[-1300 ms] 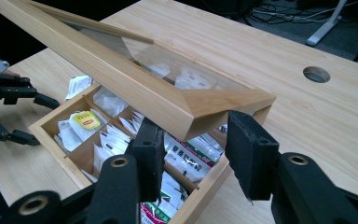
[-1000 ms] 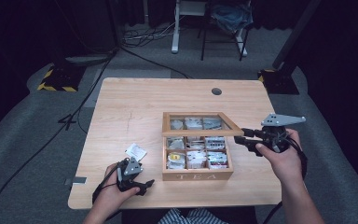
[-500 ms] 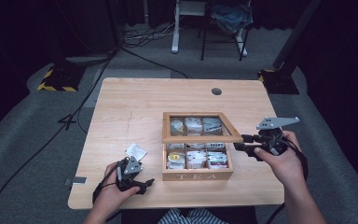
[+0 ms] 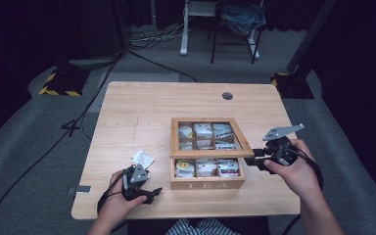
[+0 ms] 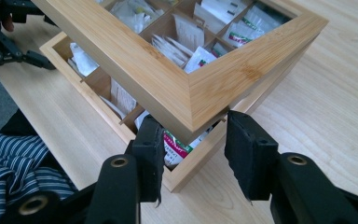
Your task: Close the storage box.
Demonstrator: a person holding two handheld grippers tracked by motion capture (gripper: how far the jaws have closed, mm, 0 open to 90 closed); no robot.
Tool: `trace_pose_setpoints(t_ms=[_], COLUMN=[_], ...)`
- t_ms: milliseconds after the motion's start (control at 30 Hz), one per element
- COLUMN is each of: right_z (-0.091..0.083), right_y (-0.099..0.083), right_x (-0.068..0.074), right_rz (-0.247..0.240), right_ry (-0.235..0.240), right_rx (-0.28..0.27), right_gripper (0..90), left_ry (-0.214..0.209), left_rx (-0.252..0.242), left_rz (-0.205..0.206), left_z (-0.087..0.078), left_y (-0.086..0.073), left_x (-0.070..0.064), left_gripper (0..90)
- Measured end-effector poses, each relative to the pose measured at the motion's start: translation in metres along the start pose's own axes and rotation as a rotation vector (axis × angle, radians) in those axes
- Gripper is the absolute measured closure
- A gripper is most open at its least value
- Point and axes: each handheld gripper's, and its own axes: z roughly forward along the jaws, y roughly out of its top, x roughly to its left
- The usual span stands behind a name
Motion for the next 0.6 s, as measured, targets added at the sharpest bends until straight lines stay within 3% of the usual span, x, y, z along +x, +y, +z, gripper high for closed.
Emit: trace_pose_setpoints(t_ms=[600], right_z=[0.012], right_y=[-0.002], right_x=[0.004], right_rz=[-0.039], right_ry=[0.018], right_rx=[0.110], right_gripper=[58.5], left_ry=[0.000], left_rx=[0.000], left_rz=[0.000], left_z=[0.000], left_y=[0.000], left_x=[0.000], left_gripper=[20.3])
